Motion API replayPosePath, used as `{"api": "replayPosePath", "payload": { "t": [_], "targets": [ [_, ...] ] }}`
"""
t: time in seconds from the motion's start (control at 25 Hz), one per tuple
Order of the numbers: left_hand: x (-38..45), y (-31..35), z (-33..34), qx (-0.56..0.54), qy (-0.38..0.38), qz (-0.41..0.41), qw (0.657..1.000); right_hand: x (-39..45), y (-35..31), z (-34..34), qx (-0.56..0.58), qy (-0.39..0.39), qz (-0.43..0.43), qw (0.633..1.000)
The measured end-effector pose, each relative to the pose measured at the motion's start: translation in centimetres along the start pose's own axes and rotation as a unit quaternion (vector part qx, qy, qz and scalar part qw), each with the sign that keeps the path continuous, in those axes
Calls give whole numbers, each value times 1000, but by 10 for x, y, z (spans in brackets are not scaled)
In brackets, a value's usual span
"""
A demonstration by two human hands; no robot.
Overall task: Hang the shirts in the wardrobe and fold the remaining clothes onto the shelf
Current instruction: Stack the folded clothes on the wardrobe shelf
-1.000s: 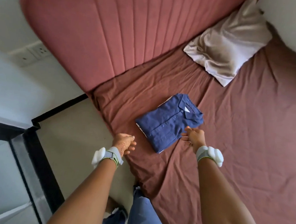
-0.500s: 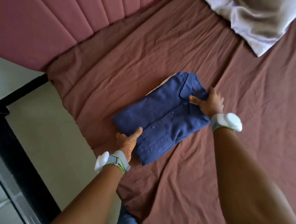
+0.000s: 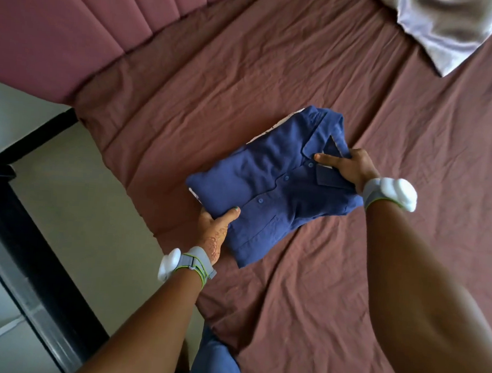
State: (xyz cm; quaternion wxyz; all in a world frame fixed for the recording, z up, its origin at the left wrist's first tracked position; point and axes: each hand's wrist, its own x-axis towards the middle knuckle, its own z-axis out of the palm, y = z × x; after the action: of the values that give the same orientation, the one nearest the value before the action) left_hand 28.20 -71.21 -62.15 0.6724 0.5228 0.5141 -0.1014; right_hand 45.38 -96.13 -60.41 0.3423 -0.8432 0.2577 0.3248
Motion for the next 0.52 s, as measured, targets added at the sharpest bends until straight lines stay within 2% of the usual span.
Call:
{"api": "replayPosePath", "payload": {
  "t": [0.12,0.28,0.4,0.52],
  "targets": [
    [-9,27,0,-14,30,37,999,-26,-13,-10,70,-18,-34,997],
    [-15,70,-35,-3,79,82,994,-78,-29,-15,202,-17,-59,977],
    [-42,121,-91,-7,95,108,989,-139,-74,-13,249,-48,-90,963],
    [-103,177,-167,-65,138,138,979,-217,-138,1,263,-97,-140,950]
  ]
}}
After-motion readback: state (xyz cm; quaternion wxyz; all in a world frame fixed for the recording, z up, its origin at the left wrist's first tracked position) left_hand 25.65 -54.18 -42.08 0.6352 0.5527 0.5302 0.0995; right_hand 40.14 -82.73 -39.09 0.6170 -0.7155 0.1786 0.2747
